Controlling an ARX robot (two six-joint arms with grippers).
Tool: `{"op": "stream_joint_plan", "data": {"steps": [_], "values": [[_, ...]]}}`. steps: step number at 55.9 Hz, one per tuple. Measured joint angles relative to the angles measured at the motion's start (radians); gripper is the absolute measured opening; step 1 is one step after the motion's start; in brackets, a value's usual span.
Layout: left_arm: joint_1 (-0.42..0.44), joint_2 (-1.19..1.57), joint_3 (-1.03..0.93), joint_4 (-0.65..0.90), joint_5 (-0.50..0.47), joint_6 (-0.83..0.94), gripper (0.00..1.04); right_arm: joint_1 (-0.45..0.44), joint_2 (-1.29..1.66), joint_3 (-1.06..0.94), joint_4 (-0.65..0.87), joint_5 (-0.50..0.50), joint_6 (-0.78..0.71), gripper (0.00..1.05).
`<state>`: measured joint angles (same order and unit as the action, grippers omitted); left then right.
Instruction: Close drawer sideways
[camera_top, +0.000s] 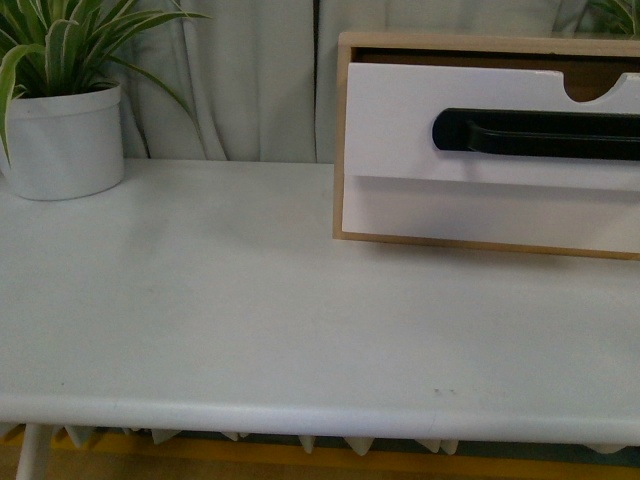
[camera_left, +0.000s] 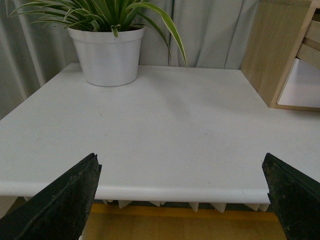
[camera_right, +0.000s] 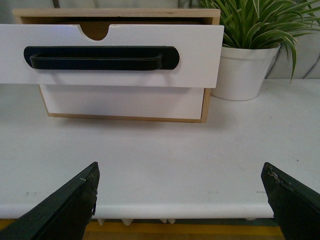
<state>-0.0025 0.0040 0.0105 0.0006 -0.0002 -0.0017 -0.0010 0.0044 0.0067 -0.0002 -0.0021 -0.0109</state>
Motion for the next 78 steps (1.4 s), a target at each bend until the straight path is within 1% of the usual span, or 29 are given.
{"op": "stream_joint_plan", "data": {"steps": [54, 55, 56, 57, 58, 59, 60, 62, 65, 67, 69, 70, 73, 74, 78], "values": [[0.0, 0.0, 0.0, 0.0, 0.0, 0.0, 0.98, 0.0, 0.0, 0.0, 0.0, 0.0, 0.0, 0.95], [0.0, 0.0, 0.0, 0.0, 0.0, 0.0, 0.98, 0.0, 0.0, 0.0, 0.0, 0.001, 0.0, 0.95], [0.0, 0.0, 0.0, 0.0, -0.002, 0.0, 0.98, 0.006, 0.006, 0.003, -0.012, 0.023, 0.001, 0.95], [-0.015, 0.011, 0.006, -0.019, -0.049, 0.014, 0.98, 0.009, 0.01, 0.005, -0.019, 0.032, 0.001, 0.95], [-0.019, 0.014, 0.008, -0.027, -0.066, 0.018, 0.98, 0.013, 0.028, 0.022, -0.063, 0.08, 0.001, 0.95], [-0.049, 0.038, 0.024, -0.069, -0.152, 0.057, 0.98, 0.014, 0.055, 0.037, -0.092, 0.109, 0.001, 0.95], [-0.062, 0.05, 0.029, -0.077, -0.184, 0.063, 0.98, 0.012, 0.069, 0.044, -0.099, 0.113, 0.001, 0.95], [-0.1, 0.095, 0.039, -0.076, -0.281, 0.117, 0.98, -0.007, 0.118, 0.061, -0.101, 0.112, -0.001, 0.95], [-0.143, 0.161, 0.044, -0.024, -0.371, 0.188, 0.98, -0.039, 0.18, 0.085, -0.082, 0.084, -0.01, 0.95], [-0.163, 0.208, 0.047, 0.034, -0.39, 0.252, 0.98, -0.064, 0.228, 0.109, -0.058, 0.046, -0.023, 0.95], [-0.171, 0.242, 0.05, 0.08, -0.39, 0.281, 0.98, -0.088, 0.277, 0.137, -0.033, 0.006, -0.042, 0.95], [-0.176, 0.288, 0.055, 0.144, -0.388, 0.341, 0.98, -0.102, 0.309, 0.158, -0.017, -0.019, -0.053, 0.95], [-0.182, 0.371, 0.063, 0.264, -0.373, 0.419, 0.98, -0.124, 0.373, 0.204, 0.0, -0.069, -0.087, 0.95], [-0.185, 0.418, 0.068, 0.334, -0.363, 0.469, 0.98, -0.131, 0.403, 0.228, 0.002, -0.087, -0.107, 0.95], [-0.195, 0.555, 0.085, 0.523, -0.312, 0.62, 0.98, -0.147, 0.476, 0.283, 0.009, -0.156, -0.167, 0.95]]}}
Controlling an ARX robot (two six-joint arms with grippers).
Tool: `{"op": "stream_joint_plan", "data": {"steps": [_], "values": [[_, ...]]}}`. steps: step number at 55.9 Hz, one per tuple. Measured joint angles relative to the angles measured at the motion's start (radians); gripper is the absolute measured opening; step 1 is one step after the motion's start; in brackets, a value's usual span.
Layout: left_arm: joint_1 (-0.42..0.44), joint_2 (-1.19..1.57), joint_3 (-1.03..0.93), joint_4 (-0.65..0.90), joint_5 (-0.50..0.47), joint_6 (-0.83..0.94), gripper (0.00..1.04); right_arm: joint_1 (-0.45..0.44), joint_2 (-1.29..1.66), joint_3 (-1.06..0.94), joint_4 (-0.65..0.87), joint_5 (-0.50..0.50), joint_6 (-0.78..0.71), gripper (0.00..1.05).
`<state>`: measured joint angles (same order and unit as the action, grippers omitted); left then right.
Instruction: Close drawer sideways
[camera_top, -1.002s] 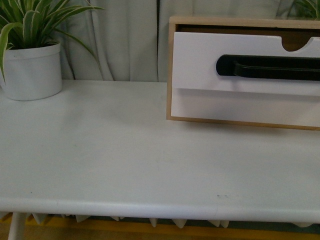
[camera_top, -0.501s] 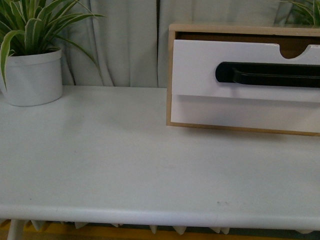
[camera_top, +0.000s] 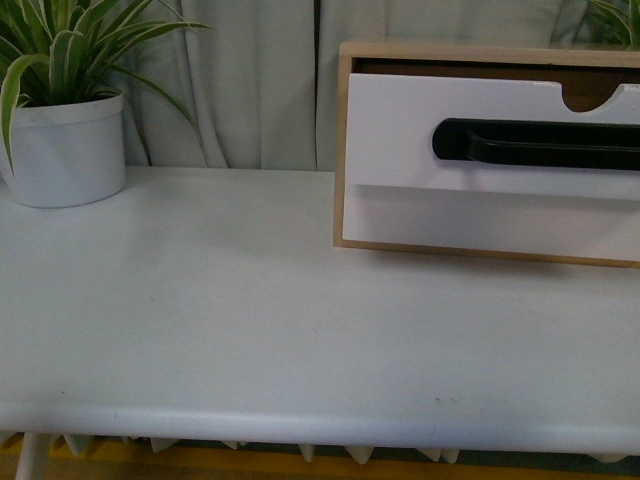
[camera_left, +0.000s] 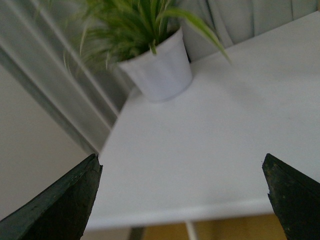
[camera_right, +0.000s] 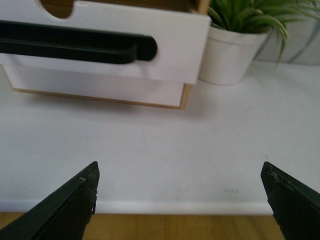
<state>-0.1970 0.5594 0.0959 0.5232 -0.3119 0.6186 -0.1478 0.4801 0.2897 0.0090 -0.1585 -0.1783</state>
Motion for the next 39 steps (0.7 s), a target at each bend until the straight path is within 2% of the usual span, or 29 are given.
{"op": "stream_joint_plan", "data": {"steps": [11, 16, 26, 39], "values": [[-0.02, 0.451, 0.117, 0.53, 0.233, 0.408, 0.98, -0.032, 0.227, 0.204, -0.124, -0.153, -0.216, 0.95], [-0.032, 0.611, 0.187, 0.646, 0.337, 0.571, 0.98, -0.048, 0.311, 0.307, -0.199, -0.199, -0.294, 0.95], [-0.121, 0.783, 0.338, 0.589, 0.47, 0.807, 0.98, -0.075, 0.459, 0.517, -0.332, -0.233, -0.487, 0.95], [-0.231, 0.883, 0.475, 0.521, 0.476, 0.892, 0.98, -0.103, 0.583, 0.659, -0.414, -0.237, -0.614, 0.95]]}}
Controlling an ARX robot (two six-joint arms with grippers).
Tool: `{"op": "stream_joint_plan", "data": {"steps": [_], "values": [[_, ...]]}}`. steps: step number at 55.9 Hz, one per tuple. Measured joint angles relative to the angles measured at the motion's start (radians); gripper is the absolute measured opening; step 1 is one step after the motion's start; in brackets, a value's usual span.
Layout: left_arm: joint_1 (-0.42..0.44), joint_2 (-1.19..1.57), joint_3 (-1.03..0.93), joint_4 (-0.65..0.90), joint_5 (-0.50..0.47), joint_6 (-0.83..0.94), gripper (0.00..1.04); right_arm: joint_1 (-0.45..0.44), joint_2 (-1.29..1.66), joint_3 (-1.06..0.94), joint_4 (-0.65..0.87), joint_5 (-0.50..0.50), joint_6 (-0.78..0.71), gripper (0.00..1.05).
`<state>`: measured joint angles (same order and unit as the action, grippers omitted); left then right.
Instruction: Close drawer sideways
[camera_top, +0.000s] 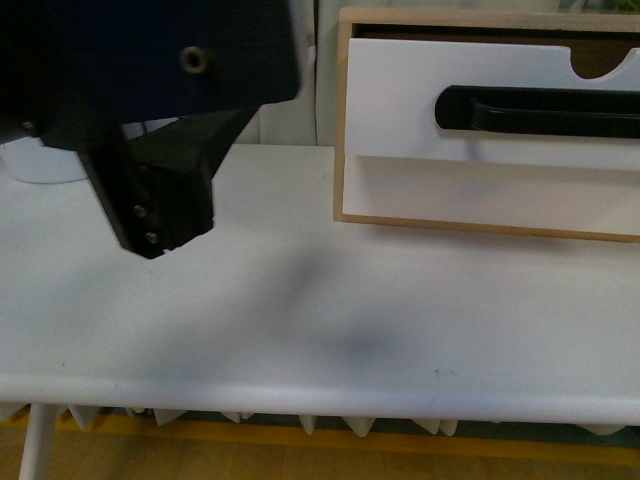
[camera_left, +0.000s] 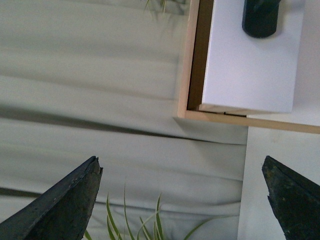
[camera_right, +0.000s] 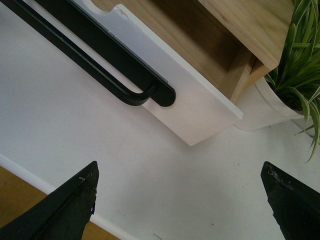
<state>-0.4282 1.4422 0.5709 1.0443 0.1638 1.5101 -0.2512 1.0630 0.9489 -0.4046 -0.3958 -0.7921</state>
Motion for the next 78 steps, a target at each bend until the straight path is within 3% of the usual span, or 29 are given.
{"op": "stream_joint_plan", "data": {"steps": [27, 51, 78], "values": [[-0.135, 0.157, 0.258, -0.138, -0.032, 0.098, 0.98, -0.031, 0.174, 0.115, -0.039, 0.02, -0.114, 0.95], [-0.142, 0.278, 0.409, -0.188, -0.031, 0.119, 0.98, -0.027, 0.293, 0.193, 0.02, 0.033, -0.101, 0.95], [-0.141, 0.359, 0.505, -0.203, -0.01, 0.131, 0.98, 0.02, 0.442, 0.307, 0.109, 0.125, -0.098, 0.95]]}}
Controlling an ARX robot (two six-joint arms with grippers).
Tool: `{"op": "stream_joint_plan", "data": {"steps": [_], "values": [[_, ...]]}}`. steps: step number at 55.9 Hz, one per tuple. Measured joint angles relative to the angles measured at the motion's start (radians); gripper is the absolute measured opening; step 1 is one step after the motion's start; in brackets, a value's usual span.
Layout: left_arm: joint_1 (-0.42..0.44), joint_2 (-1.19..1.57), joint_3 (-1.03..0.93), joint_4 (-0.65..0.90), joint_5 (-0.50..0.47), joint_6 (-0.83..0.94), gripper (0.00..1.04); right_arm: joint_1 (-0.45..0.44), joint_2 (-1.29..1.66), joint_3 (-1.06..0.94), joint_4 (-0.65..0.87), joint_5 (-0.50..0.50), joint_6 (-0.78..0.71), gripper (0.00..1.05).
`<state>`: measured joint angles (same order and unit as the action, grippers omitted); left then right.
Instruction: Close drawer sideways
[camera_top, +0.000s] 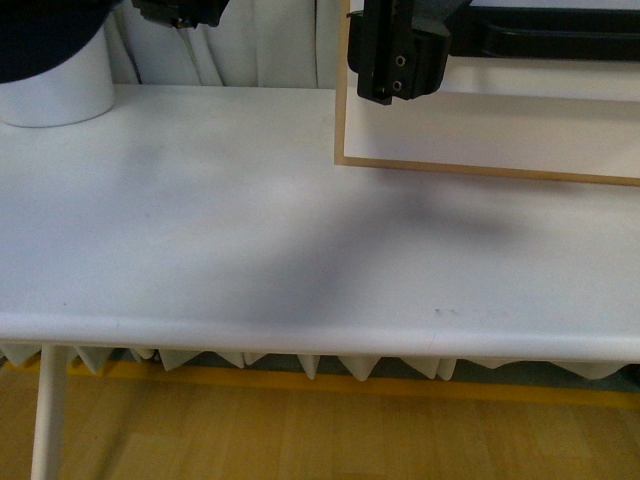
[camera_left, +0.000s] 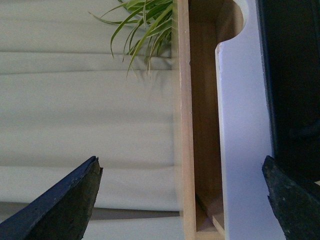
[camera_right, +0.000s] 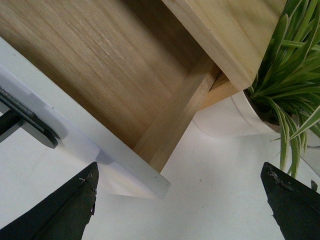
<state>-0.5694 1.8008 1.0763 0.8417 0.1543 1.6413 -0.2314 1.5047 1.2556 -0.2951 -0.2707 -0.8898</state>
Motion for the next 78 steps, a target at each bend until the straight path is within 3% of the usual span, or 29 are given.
{"op": "stream_joint_plan", "data": {"steps": [60, 78], "values": [[0.021, 0.373, 0.543, -0.114, 0.021, -0.023, 0.98, 0.058, 0.258, 0.139, 0.315, 0.129, 0.104, 0.95], [0.024, 0.358, 0.502, -0.076, 0.002, -0.047, 0.98, 0.063, 0.246, 0.131, 0.311, 0.114, 0.145, 0.95]]}}
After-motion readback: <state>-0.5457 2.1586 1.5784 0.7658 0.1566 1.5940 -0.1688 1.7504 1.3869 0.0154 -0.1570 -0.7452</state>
